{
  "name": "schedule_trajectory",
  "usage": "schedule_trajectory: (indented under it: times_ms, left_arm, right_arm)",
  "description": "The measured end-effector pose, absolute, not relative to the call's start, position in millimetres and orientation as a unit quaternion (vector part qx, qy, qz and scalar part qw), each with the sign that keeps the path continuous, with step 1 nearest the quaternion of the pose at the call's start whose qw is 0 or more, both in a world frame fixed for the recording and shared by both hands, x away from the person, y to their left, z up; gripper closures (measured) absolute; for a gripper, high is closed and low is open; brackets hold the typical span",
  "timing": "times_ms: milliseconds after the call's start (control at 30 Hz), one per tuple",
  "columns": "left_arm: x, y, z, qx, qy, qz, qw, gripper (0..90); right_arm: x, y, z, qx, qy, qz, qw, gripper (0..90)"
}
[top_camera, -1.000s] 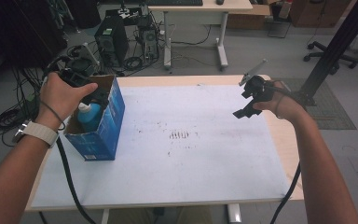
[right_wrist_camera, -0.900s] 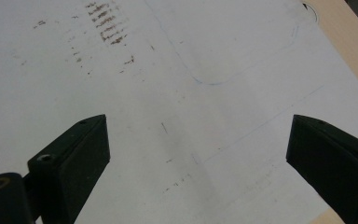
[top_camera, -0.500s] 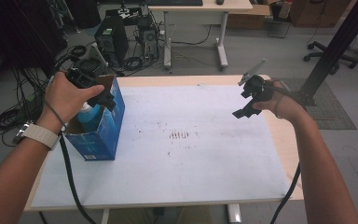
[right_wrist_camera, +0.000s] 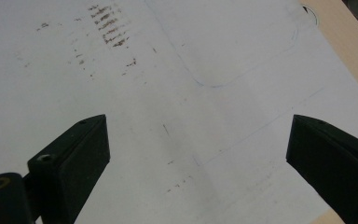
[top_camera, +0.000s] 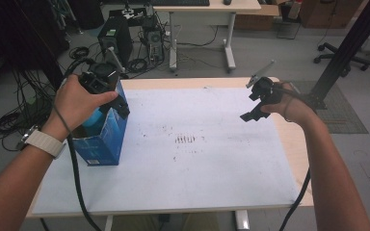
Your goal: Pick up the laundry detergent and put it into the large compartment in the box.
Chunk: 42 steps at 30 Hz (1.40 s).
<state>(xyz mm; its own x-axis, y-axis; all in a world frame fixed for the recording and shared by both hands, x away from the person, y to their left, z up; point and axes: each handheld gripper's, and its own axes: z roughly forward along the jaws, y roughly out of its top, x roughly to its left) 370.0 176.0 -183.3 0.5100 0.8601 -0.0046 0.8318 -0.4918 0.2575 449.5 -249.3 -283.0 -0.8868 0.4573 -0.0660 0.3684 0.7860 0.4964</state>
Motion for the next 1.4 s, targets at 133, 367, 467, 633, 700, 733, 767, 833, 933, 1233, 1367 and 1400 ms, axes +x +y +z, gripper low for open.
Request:
schedule_trajectory:
  times_ms: [133, 367, 467, 633, 700, 733, 767, 833, 933, 1233, 1367, 1400]
  left_arm:
    - [368.2, 168.7, -184.6, 0.866, 0.484, 0.061, 0.110, 14.0]
    - [366.1, 161.3, -185.3, 0.873, 0.472, 0.055, 0.107, 14.0]
    - [364.4, 157.6, -185.4, 0.877, 0.466, 0.053, 0.110, 14.0]
    - [359.8, 147.1, -187.6, 0.884, 0.451, 0.047, 0.112, 13.8]
    - [357.9, 142.0, -188.6, 0.888, 0.444, 0.044, 0.112, 13.8]
    - [357.3, 140.4, -188.8, 0.889, 0.442, 0.044, 0.111, 13.8]
    - [356.6, 138.6, -188.8, 0.890, 0.440, 0.044, 0.112, 13.8]
    - [355.4, 135.5, -189.0, 0.892, 0.436, 0.044, 0.114, 13.6]
    - [353.3, 130.8, -188.7, 0.895, 0.429, 0.042, 0.115, 13.6]
    - [348.2, 116.5, -188.0, 0.905, 0.407, 0.037, 0.117, 13.6]
    - [347.2, 111.7, -187.9, 0.908, 0.401, 0.036, 0.117, 13.6]
    - [346.9, 110.7, -187.7, 0.909, 0.398, 0.036, 0.118, 13.6]
  right_arm:
    - [449.3, -249.1, -282.6, 0.219, 0.940, 0.243, 0.093, 6.1]
    - [448.6, -249.1, -282.4, 0.220, 0.940, 0.243, 0.093, 6.1]
    - [448.6, -248.6, -282.1, 0.220, 0.940, 0.243, 0.094, 6.1]
    - [448.8, -247.1, -281.7, 0.219, 0.940, 0.242, 0.094, 6.1]
    - [448.9, -246.4, -281.7, 0.218, 0.941, 0.242, 0.093, 6.1]
    - [449.1, -246.0, -281.7, 0.218, 0.941, 0.242, 0.093, 6.1]
    - [449.1, -245.8, -281.8, 0.218, 0.941, 0.243, 0.093, 6.1]
    - [449.1, -245.4, -281.7, 0.218, 0.941, 0.243, 0.093, 6.1]
    - [449.2, -245.8, -281.3, 0.218, 0.941, 0.243, 0.094, 6.1]
    - [449.2, -246.4, -281.1, 0.217, 0.940, 0.244, 0.094, 6.1]
    - [449.5, -247.1, -281.2, 0.218, 0.940, 0.244, 0.094, 6.1]
    - [449.6, -247.4, -281.3, 0.219, 0.940, 0.244, 0.093, 6.0]
